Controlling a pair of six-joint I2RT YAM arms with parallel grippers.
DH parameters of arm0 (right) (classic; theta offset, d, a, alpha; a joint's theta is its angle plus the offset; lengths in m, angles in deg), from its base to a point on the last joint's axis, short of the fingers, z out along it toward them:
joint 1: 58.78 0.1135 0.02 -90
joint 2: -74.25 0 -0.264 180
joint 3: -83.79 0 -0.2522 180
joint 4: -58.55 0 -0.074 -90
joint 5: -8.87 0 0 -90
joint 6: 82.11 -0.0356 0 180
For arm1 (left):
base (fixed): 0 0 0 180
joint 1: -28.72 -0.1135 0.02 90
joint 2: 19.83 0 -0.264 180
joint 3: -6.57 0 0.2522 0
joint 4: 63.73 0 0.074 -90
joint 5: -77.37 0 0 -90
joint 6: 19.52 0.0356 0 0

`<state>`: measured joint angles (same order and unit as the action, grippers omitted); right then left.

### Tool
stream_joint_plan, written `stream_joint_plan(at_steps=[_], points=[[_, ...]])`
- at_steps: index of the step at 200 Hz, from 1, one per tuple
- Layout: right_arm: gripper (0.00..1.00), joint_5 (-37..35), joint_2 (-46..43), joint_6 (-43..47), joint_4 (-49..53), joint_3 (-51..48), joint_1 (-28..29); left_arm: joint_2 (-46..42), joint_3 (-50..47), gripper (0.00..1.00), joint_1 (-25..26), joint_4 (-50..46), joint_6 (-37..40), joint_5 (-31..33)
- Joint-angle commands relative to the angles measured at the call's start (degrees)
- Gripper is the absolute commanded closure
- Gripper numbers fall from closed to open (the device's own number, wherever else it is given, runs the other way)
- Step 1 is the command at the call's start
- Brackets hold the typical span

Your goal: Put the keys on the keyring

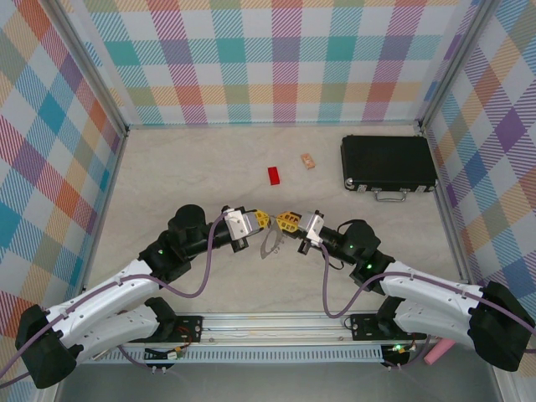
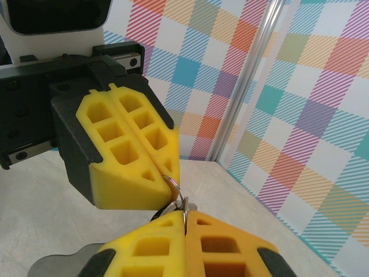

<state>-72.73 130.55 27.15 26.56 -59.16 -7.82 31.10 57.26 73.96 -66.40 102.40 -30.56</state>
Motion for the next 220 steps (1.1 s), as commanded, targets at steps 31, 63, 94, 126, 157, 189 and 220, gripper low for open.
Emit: stream_joint_plan(at_steps=[31, 63, 94, 126, 157, 189, 220], points=[[1.0, 1.3, -0.5, -0.6, -1.8, 0.4, 0.1, 0.3, 1.5, 1.0, -0.5, 2.1, -0.9, 0.3], [1.0, 1.2, -0.2, -0.6, -1.8, 0.4, 0.0, 0.0, 1.2, 1.0, -0.5, 3.1, -1.4, 0.8], [1.0, 1.0, 0.0, -0.6, -1.5, 0.5, 0.1, 0.1, 1.3, 1.0, -0.5, 2.4, -1.2, -0.8], [1.0, -0.8, 0.1, -1.0, -1.6, 0.6, 0.0, -0.4, 1.3, 1.0, -0.5, 1.3, 0.3, -2.6], [1.0, -1.7, 0.5, -1.2, -1.4, 1.0, 0.0, -0.9, 1.1, 1.0, -0.5, 0.4, 0.9, -3.2], [1.0, -3.2, 0.8, -1.3, -1.6, 1.1, -0.1, -1.4, 0.9, 1.0, -0.5, -0.1, 1.4, -2.8], [1.0, -3.1, 0.9, -2.0, -1.1, 1.5, -0.4, -1.2, 0.8, 1.0, -0.5, -0.8, 1.8, -3.3]])
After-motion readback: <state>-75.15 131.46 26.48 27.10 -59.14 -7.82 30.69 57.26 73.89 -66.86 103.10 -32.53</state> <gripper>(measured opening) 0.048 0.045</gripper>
